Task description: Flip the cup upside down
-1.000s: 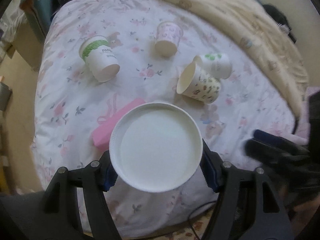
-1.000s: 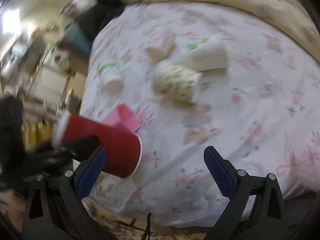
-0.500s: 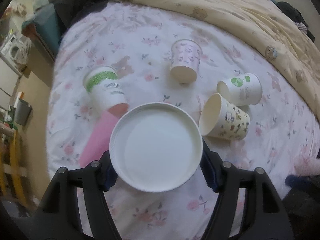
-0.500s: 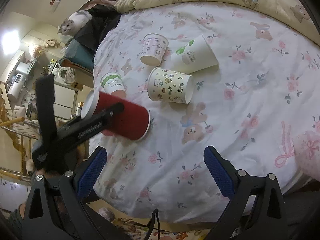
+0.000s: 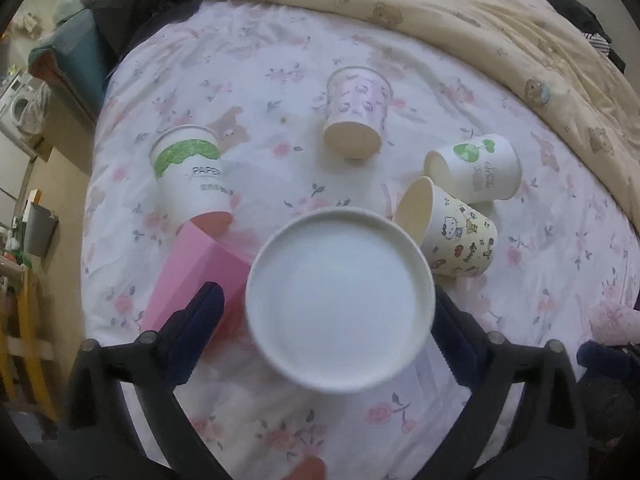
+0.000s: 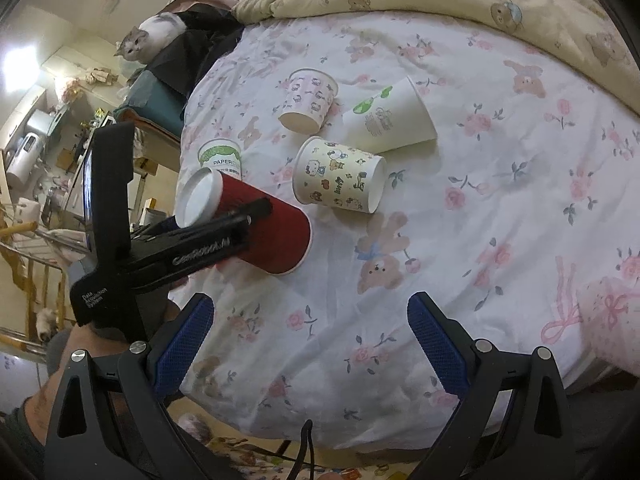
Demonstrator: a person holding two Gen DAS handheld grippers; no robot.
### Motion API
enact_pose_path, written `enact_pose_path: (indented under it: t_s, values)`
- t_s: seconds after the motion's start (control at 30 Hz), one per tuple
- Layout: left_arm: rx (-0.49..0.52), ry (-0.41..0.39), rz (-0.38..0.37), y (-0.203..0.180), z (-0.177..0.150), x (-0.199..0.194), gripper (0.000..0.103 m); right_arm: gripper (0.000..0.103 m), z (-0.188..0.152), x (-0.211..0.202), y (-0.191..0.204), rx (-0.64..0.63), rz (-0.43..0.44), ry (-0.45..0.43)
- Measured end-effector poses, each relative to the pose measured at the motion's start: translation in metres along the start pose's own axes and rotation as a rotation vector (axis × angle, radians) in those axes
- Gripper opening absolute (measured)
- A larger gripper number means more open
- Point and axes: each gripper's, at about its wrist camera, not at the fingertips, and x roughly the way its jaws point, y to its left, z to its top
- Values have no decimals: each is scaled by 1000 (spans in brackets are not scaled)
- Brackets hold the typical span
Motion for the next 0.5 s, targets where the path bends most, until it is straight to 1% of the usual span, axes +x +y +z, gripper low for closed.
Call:
enact_pose_path:
  t_s: [0.03, 0.1, 0.17, 0.2, 0.23, 0.3, 0.33, 0.47, 0.5]
  values:
    - [-6, -15, 0, 1, -2, -6, 97, 100, 0, -1, 1, -8, -5, -6]
    - [-20, -25, -23, 4, -6, -16, 97, 100, 0, -4, 3, -25, -16, -28]
    - [-33, -53, -36, 10, -11, -31, 98, 100, 0, -11, 8, -62, -45, -65]
    - [-38, -65, -39, 14, -14, -40, 100, 100, 0, -14, 12, -82, -58, -85]
    - [-54, -76, -55, 19, -21, -53, 103, 100, -1, -17, 15, -99, -66, -102]
    - [-77, -102, -97, 28, -35, -72, 103, 103, -4, -24, 24, -134, -80, -149]
    - [-82, -117, -99, 33, -44, -81, 103, 103, -5, -26, 27, -145, -88, -164]
    - [-91, -230, -36, 54, -75, -115, 103, 103, -11, -30, 45, -222, -156, -216]
    - [-101, -262, -9, 59, -83, -123, 103, 103, -13, -31, 49, -242, -169, -228]
